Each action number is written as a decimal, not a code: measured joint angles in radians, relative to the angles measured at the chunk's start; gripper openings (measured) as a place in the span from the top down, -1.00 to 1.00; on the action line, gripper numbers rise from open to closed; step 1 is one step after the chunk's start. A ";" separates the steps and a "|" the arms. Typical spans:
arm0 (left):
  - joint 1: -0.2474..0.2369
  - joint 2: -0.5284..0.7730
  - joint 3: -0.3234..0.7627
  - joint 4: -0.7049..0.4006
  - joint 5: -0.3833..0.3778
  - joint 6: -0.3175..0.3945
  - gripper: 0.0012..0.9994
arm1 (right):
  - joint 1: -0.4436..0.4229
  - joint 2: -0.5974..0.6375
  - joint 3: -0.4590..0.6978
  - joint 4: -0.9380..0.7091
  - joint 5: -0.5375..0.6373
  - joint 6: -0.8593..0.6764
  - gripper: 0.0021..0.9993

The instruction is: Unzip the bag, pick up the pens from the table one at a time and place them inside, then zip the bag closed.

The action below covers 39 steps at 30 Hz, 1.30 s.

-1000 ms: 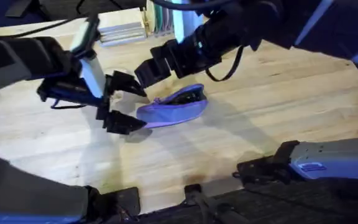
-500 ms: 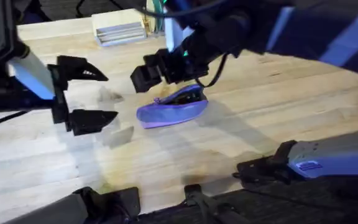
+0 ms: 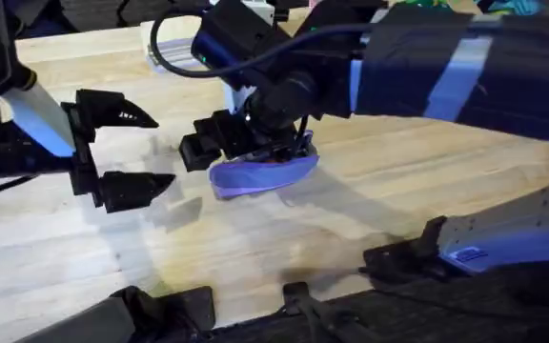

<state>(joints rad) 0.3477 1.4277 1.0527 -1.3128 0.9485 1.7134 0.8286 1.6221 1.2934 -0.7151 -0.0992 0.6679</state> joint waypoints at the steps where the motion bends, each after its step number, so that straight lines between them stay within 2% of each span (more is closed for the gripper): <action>1: 0.000 0.000 0.000 0.000 0.000 0.000 -0.99 | 0.004 0.002 0.000 -0.001 0.008 0.016 -1.00; 12: 0.000 0.000 0.000 -0.004 0.000 0.000 -0.99 | 0.066 0.006 0.000 -0.015 0.175 0.243 -1.00; 21: 0.000 0.000 0.000 -0.019 0.000 0.000 -0.99 | 0.069 0.050 0.002 -0.055 0.212 0.354 -0.97; 24: 0.000 0.000 0.000 -0.019 0.000 0.000 -0.99 | 0.069 0.069 0.002 -0.060 0.215 0.372 -0.76; 29: 0.000 0.000 0.000 -0.019 0.000 0.000 -0.99 | 0.072 0.075 0.007 -0.047 0.209 0.388 0.03; 34: 0.000 0.000 0.000 -0.019 0.000 0.000 -0.99 | 0.076 0.075 0.012 -0.051 0.208 0.396 0.58; 38: 0.000 0.000 0.000 -0.019 0.000 0.000 -0.99 | 0.074 0.075 0.012 -0.067 0.215 0.401 0.92; 39: 0.000 0.000 0.000 -0.019 0.000 0.000 -0.99 | 0.073 0.075 0.012 -0.067 0.216 0.401 0.93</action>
<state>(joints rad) 0.3477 1.4277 1.0527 -1.3319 0.9482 1.7134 0.9021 1.6974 1.3056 -0.7822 0.1168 1.0690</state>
